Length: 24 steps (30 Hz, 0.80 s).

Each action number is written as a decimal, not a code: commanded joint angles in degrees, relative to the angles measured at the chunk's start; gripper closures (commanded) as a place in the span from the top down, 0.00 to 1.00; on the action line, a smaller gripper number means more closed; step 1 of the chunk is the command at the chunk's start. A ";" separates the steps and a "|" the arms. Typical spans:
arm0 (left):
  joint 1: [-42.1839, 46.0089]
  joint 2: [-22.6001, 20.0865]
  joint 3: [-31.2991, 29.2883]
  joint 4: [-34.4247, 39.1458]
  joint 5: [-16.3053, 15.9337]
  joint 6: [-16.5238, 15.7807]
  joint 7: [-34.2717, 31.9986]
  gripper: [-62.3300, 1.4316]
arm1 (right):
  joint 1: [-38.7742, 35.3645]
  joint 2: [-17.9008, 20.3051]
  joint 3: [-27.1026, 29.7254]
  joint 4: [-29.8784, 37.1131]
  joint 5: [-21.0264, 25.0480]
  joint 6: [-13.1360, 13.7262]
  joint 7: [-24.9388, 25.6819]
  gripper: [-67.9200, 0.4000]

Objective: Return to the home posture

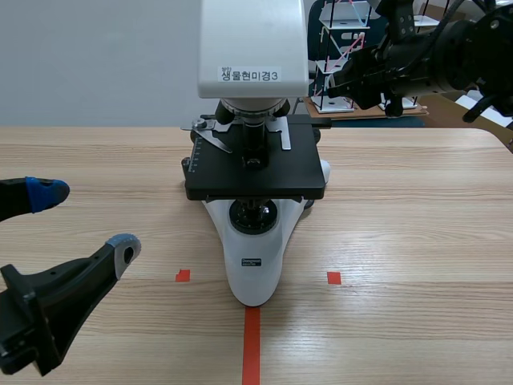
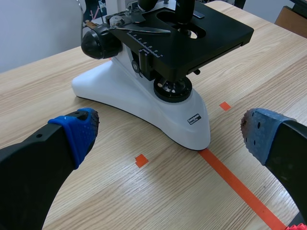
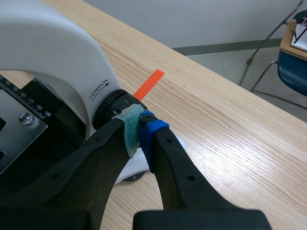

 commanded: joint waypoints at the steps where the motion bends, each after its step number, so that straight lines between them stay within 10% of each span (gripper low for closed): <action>1: 0.44 0.26 -0.26 1.22 -0.55 -0.04 -0.63 1.00 | 0.72 0.15 0.44 0.74 0.63 0.04 1.07 0.01; 12: 0.44 0.26 -0.26 1.22 -0.55 -0.04 -0.63 1.00 | -2.34 0.17 0.96 1.86 -0.26 0.07 3.50 0.04; 24: 0.44 0.26 -0.26 1.22 -0.55 -0.04 -0.63 1.00 | -24.26 0.48 10.78 23.21 -9.20 0.26 9.16 0.63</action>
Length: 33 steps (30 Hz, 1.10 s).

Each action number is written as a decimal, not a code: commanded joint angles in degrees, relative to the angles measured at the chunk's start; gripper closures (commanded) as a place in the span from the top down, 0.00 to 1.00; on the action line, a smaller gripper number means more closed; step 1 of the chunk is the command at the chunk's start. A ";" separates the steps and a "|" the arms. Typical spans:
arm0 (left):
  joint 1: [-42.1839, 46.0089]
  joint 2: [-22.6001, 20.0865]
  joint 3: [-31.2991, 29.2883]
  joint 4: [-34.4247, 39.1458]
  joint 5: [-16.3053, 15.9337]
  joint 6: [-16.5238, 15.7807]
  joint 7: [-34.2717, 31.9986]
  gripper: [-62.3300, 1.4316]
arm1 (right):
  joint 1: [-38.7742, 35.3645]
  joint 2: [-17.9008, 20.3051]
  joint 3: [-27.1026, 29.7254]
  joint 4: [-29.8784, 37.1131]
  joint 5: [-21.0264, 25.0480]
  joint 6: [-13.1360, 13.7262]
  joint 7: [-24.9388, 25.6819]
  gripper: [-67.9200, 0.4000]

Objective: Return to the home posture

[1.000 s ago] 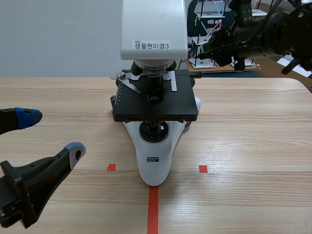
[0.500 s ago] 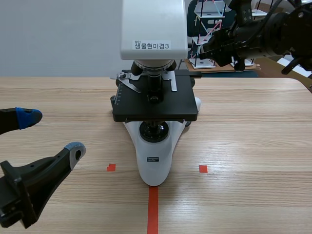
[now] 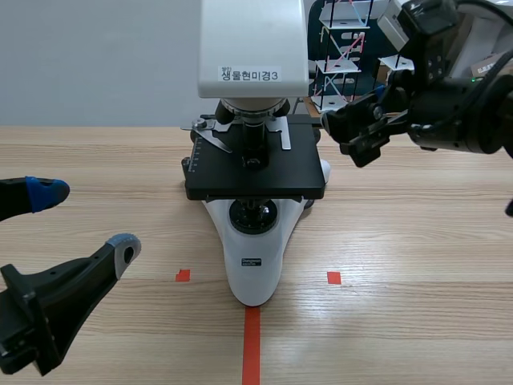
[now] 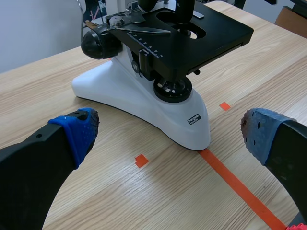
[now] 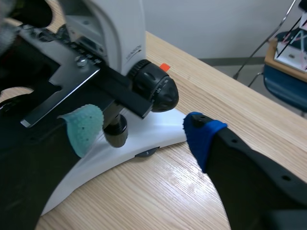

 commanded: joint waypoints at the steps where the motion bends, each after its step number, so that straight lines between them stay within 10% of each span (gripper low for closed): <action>1: 0.44 0.26 -0.26 1.22 -0.55 -0.04 -0.63 1.00 | -2.43 0.46 1.46 2.93 -0.66 -0.02 2.36 0.67; 8: 0.44 0.26 -0.26 1.22 -0.55 -0.04 -0.63 1.00 | -20.20 -0.11 8.85 13.05 -4.74 0.39 15.37 0.88; 18: 0.44 0.26 -0.26 1.22 -0.55 -0.04 -0.63 1.00 | -39.93 -3.19 17.09 14.56 -18.82 9.94 42.27 0.90; 33: 0.44 0.26 -0.26 1.22 -0.55 -0.04 -0.63 1.00 | -45.18 -3.19 17.09 14.58 -24.63 10.03 51.08 0.90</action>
